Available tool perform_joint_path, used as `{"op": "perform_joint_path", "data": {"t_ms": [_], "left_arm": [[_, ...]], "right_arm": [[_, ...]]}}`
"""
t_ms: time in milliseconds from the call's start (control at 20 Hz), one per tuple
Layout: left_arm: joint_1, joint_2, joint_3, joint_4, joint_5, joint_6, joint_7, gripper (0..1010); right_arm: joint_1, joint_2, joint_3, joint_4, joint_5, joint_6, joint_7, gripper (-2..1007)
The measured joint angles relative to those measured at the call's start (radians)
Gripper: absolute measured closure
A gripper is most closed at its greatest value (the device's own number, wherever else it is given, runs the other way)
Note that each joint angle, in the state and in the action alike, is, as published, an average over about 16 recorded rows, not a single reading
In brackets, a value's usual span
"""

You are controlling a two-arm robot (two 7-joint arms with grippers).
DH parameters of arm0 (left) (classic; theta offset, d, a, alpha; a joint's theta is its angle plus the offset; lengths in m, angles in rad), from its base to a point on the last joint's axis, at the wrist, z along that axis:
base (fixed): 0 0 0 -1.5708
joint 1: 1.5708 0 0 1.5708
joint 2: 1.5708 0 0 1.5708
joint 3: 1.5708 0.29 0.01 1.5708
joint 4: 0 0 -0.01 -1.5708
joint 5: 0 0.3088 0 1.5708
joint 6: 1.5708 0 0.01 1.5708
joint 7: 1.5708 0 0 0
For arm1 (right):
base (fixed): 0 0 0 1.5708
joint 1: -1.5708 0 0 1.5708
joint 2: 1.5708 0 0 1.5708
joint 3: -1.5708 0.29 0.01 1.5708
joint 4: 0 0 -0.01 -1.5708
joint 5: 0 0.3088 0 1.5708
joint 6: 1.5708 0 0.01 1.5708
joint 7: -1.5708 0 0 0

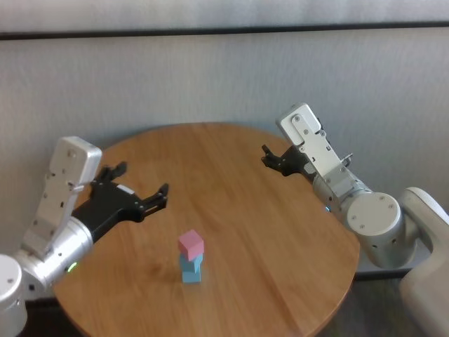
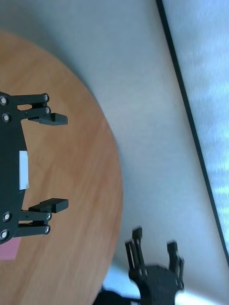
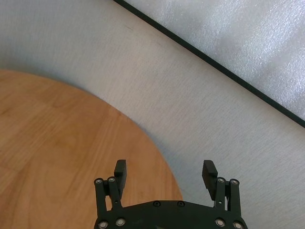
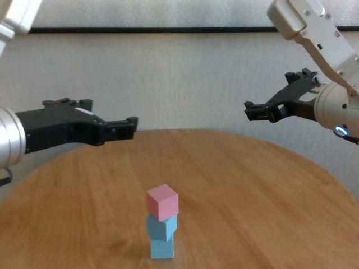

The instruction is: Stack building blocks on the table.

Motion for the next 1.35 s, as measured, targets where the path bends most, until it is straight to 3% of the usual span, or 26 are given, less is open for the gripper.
{"op": "perform_joint_path", "data": {"t_ms": [250, 500, 800, 1350], "left_arm": [[0.051, -0.015, -0.036, -0.042, 0.047, 0.005, 0.096, 8], [0.082, -0.034, -0.058, -0.060, 0.081, 0.014, 0.148, 8], [0.098, -0.048, -0.070, -0.066, 0.101, 0.019, 0.177, 7], [0.099, -0.051, -0.071, -0.064, 0.104, 0.019, 0.180, 7]], "right_arm": [[0.000, 0.000, 0.000, 0.000, 0.000, 0.000, 0.000, 4], [0.000, 0.000, 0.000, 0.000, 0.000, 0.000, 0.000, 4], [0.000, 0.000, 0.000, 0.000, 0.000, 0.000, 0.000, 4], [0.000, 0.000, 0.000, 0.000, 0.000, 0.000, 0.000, 4]]}}
